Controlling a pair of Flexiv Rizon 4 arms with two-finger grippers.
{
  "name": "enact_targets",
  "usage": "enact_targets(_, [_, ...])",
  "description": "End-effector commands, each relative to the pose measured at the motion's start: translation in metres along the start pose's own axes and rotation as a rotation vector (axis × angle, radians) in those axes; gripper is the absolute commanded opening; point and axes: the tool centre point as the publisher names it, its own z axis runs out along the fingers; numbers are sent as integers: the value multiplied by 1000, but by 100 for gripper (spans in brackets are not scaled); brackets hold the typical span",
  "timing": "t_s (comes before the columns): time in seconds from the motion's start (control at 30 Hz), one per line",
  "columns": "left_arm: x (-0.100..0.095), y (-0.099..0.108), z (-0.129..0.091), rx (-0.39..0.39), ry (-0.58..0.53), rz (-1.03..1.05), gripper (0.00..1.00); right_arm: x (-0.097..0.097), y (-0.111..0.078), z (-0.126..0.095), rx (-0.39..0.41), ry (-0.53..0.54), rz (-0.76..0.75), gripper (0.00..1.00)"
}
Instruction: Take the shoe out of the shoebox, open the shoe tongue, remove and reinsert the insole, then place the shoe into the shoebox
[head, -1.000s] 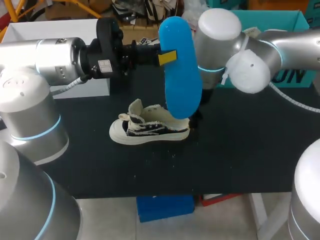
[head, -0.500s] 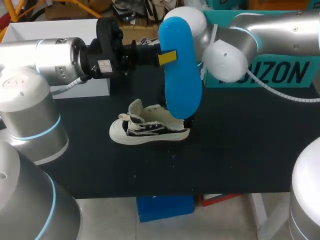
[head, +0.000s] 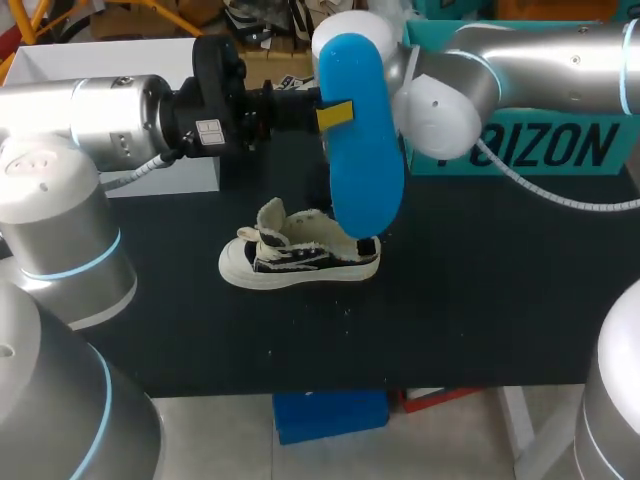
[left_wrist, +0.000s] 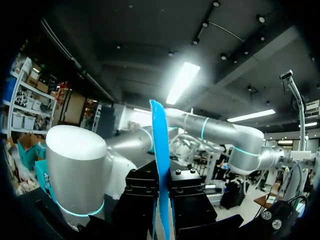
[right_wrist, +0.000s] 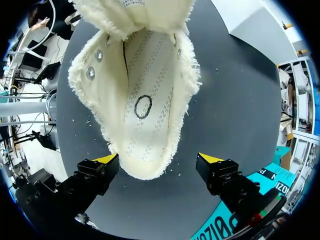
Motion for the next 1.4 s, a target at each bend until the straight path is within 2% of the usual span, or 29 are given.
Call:
enact_targets(0.03, [-1,1,3,3,-5,2,0,2,-8,-1,-52,-1,7,100])
enact_targets(0.2, [-1,1,3,3,-5,2,0,3,-9,-1,-113,4,14,100])
enact_targets(0.33, [-1,1,3,3,-5,2,0,2,-10,-2,-200,5,9,100])
enact_targets(0.4, [-1,1,3,3,-5,2,0,2,-9,-3,-270,6,9,100])
enact_targets(0.73, [-1,1,3,3,-5,2,0,1,-9,-1,-472,-1,-22,100])
enact_targets(1.0, [-1,1,3,3,-5,2,0,2,-11,4,-573,19,-13,100])
enact_targets(1.1, [-1,1,3,3,-5,2,0,3,-12,6,-635,26,-7,100])
enact_targets(1.4, [-1,1,3,3,-5,2,0,6,-17,18,-721,53,11,100])
